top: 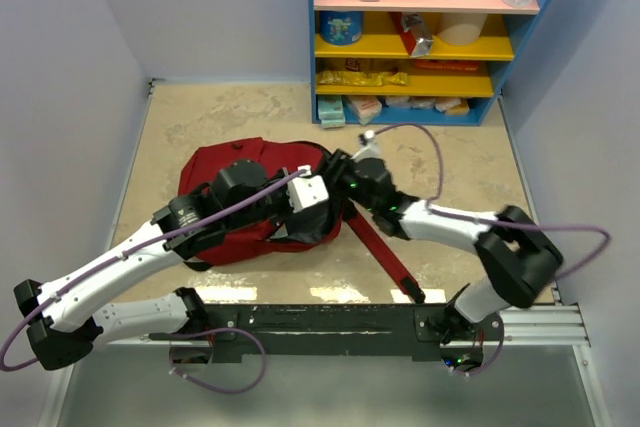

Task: Pack the student bag
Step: Place the book in the student bag, then zip the student bag at the center of the board.

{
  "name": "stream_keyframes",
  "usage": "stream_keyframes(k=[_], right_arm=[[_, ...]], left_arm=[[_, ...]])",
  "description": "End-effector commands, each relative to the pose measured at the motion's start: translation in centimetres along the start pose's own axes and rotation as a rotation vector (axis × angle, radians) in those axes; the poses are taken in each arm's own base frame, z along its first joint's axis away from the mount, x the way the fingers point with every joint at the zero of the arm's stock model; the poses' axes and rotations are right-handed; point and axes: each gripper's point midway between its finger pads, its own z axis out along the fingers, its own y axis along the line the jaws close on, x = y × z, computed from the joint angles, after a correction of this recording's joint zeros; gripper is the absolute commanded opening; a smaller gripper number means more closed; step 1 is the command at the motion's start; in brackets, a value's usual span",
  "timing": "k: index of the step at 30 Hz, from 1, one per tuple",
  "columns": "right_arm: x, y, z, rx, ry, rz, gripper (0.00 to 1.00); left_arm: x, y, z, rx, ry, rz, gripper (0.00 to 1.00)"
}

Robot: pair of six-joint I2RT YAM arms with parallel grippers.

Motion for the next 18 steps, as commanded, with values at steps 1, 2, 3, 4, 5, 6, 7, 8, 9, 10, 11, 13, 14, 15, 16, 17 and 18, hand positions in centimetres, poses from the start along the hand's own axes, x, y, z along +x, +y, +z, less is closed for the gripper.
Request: stream_keyframes(k=[1, 2, 3, 4, 5, 6, 7, 8, 9, 10, 11, 13, 14, 15, 16, 17, 18], right_arm=[[-8.1, -0.4, -5.3, 0.024, -0.207, -0.003, 0.64], [-8.2, -1.4, -6.0, 0.061, -0.201, -0.042, 0.67], [-9.1, -1.5, -6.8, 0.074, -0.222, -0.065, 0.72], [-10.4, -0.1, -8.1, 0.053, -0.250, -0.089, 0.76], [-10.3, -0.4, -8.8, 0.079, -0.232, -0.153, 0.77], [-10.5, 0.0, -9.4, 0.078, -0.227, -0.184, 0.79], [-10.4, 0.2, -9.9, 0.083, -0.209, -0.213, 0.79], [-10.7, 1.1, -10.8, 0.057, -0.211, -0.257, 0.79], [-10.5, 1.5, -11.2, 0.038, -0.195, -0.282, 0.79], [-9.9, 1.5, -11.7, 0.040, -0.161, -0.300, 0.78], [-9.6, 2.1, -12.3, 0.015, -0.146, -0.321, 0.75], [-8.0, 2.2, -13.4, -0.018, -0.075, -0.348, 0.67], [-7.5, 2.4, -13.9, -0.036, -0.060, -0.358, 0.65], [-7.0, 3.5, -15.1, -0.086, -0.058, -0.366, 0.61], [-5.9, 3.6, -15.5, -0.108, -0.023, -0.358, 0.58], [-4.7, 4.6, -15.9, -0.146, 0.003, -0.363, 0.55], [-3.5, 4.6, -16.0, -0.144, 0.040, -0.364, 0.54]], left_arm=[[-2.7, 0.0, 0.0, 0.014, -0.103, -0.034, 0.50], [-2.8, 0.0, -0.1, 0.013, -0.106, -0.042, 0.55], [-2.8, 0.0, 0.1, 0.015, -0.100, -0.058, 0.59], [-3.1, 0.1, 0.1, 0.013, -0.102, -0.069, 0.74], [-3.9, 0.7, -0.3, 0.000, -0.117, -0.078, 0.84], [-3.9, 0.7, -0.1, 0.006, -0.100, -0.082, 0.94], [-5.0, 1.3, -0.6, 0.000, -0.120, -0.083, 1.00], [-5.1, 1.8, -0.7, -0.008, -0.114, -0.087, 1.00], [-4.8, 1.8, -0.6, 0.002, -0.091, -0.089, 1.00], [-5.2, 1.7, -0.7, 0.025, -0.101, -0.084, 1.00], [-4.4, 2.1, -0.7, 0.026, -0.082, -0.085, 1.00], [-2.0, 2.2, -0.8, 0.056, -0.032, -0.061, 1.00], [-0.7, 2.3, -0.8, 0.059, -0.012, -0.052, 1.00], [0.2, 2.3, -1.3, 0.074, -0.011, -0.011, 1.00], [3.0, 2.3, -1.1, 0.076, 0.043, -0.010, 1.00], [4.2, 2.2, -1.4, 0.087, 0.061, 0.010, 1.00], [5.0, 1.9, -2.0, 0.103, 0.060, 0.054, 0.98]])
